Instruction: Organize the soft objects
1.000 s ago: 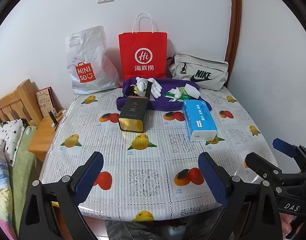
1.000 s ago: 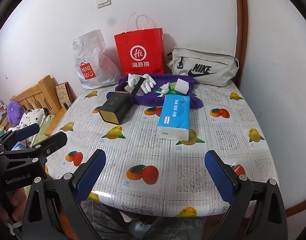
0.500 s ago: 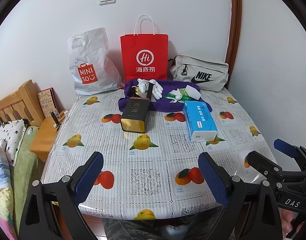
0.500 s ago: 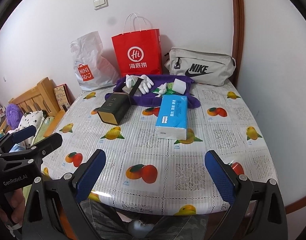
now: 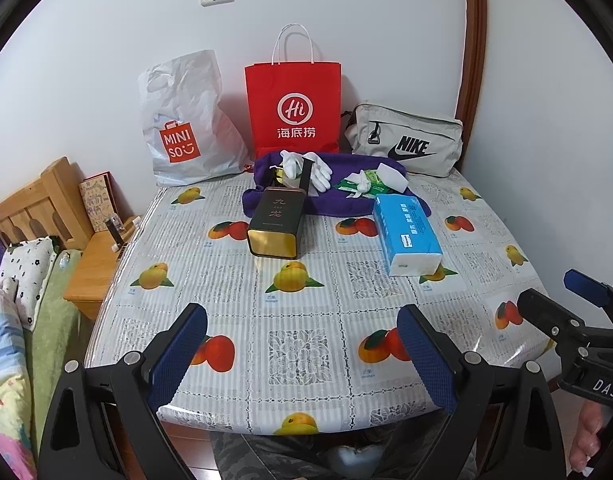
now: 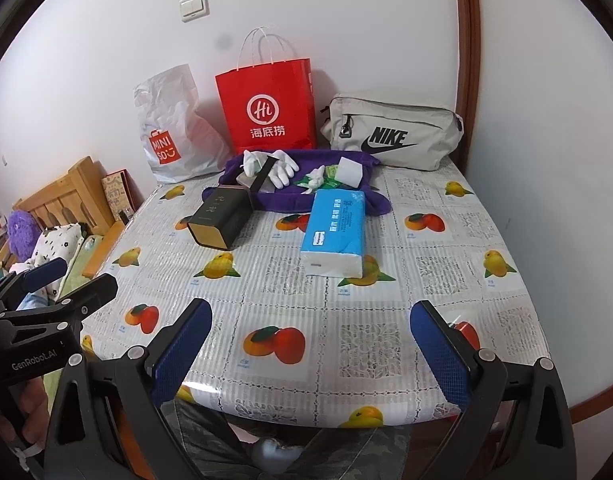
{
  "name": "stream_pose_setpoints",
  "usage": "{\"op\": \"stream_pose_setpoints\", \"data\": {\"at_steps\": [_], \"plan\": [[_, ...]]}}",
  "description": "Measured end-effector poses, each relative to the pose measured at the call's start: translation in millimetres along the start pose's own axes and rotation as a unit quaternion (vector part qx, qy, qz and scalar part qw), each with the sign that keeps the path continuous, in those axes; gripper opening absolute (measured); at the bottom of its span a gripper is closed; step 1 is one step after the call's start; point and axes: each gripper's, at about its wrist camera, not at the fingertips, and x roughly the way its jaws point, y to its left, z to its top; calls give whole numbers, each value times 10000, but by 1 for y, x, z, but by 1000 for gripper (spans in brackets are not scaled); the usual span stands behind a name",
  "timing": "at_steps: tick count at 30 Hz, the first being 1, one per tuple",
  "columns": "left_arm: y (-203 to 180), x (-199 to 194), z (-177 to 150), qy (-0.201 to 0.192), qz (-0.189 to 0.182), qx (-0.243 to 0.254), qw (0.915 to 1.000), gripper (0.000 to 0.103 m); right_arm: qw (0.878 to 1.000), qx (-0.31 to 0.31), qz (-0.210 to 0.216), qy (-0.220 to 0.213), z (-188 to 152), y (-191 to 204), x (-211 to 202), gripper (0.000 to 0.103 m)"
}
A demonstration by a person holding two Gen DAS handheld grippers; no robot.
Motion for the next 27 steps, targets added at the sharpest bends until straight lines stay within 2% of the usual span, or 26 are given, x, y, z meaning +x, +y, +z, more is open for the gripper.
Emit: {"op": "stream_pose_setpoints", "data": {"at_steps": [27], "plan": [[-2, -1, -2, 4, 22, 39, 10000, 96, 10000, -8, -42, -11, -4, 1, -3, 99]]}}
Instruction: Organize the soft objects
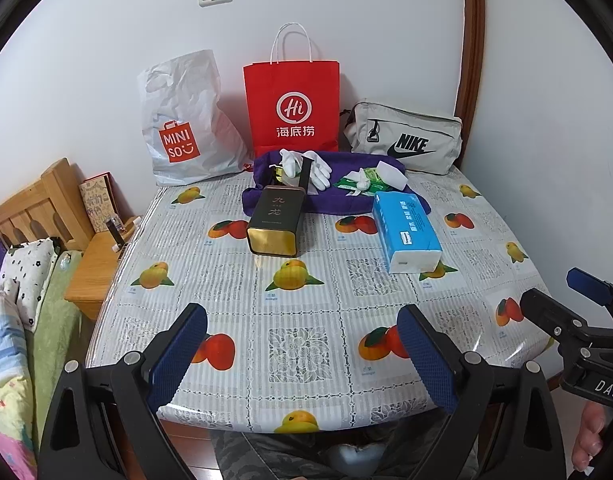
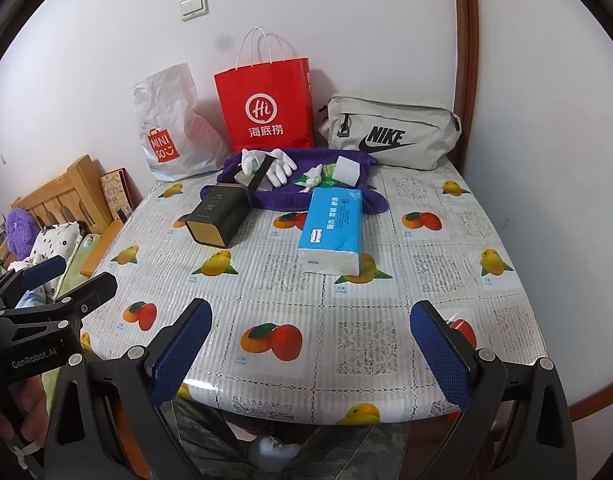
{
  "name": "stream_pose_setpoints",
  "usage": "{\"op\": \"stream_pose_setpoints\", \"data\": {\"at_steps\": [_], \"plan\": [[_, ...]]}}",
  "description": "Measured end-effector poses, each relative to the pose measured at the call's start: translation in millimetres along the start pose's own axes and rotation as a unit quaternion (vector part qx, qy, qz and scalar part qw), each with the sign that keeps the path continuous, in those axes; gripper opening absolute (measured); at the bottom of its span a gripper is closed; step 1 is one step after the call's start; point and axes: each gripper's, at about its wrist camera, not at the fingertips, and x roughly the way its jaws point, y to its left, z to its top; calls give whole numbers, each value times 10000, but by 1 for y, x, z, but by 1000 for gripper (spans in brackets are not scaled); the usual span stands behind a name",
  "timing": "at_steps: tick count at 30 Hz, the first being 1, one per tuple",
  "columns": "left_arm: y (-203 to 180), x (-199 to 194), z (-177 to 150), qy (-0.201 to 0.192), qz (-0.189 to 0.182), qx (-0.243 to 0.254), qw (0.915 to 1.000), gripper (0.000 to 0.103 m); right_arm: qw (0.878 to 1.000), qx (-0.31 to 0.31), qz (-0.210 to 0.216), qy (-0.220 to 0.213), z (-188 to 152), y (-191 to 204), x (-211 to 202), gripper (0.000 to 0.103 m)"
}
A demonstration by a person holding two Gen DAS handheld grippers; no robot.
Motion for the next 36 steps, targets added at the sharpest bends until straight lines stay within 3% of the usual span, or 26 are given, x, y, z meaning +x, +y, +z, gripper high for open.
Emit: {"op": "stream_pose_setpoints", "data": {"at_steps": [36], "plan": [[0, -2, -3, -6, 22, 9, 10000, 96, 10000, 27, -28, -9, 1, -2, -2, 99]]}}
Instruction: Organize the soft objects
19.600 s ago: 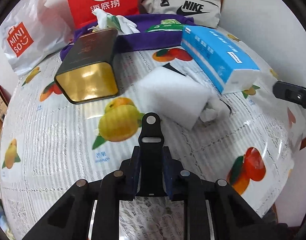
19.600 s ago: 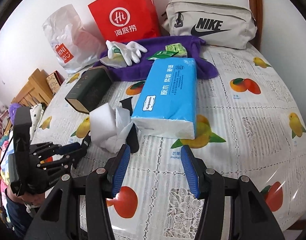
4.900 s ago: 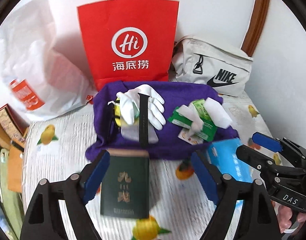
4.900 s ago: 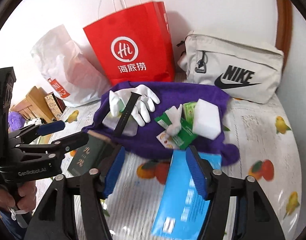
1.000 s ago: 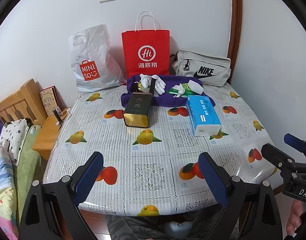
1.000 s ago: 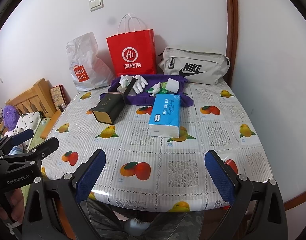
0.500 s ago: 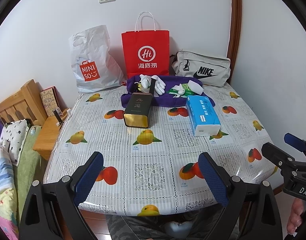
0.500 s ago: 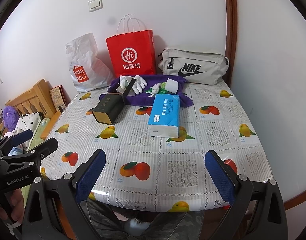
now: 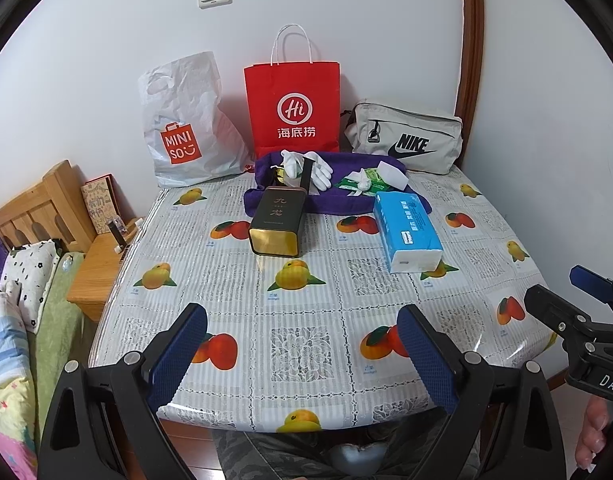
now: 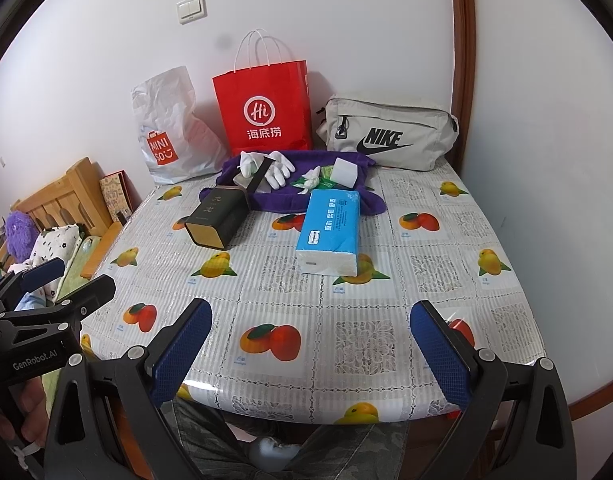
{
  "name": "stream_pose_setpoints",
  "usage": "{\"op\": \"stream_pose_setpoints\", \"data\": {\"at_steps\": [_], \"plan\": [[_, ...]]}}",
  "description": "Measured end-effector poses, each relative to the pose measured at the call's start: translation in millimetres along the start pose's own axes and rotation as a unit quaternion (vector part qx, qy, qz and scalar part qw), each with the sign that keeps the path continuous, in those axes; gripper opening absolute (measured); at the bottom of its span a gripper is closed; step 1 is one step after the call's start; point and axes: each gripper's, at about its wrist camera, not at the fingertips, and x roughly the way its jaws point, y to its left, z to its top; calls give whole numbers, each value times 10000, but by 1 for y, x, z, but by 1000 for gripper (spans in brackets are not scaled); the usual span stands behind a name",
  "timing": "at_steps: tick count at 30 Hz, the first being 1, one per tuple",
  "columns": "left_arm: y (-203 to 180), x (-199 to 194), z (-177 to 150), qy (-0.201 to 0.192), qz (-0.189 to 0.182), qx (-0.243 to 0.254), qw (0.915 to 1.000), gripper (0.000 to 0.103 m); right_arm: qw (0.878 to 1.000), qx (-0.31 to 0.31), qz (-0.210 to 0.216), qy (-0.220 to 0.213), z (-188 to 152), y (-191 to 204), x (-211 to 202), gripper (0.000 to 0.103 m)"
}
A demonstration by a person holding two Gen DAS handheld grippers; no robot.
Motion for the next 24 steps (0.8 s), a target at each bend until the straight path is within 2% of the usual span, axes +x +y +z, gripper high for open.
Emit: {"op": "stream_pose_setpoints", "data": {"at_steps": [24], "plan": [[6, -1, 4, -79, 22, 18, 10000, 97, 10000, 22, -10, -34, 3, 0, -2, 99]]}}
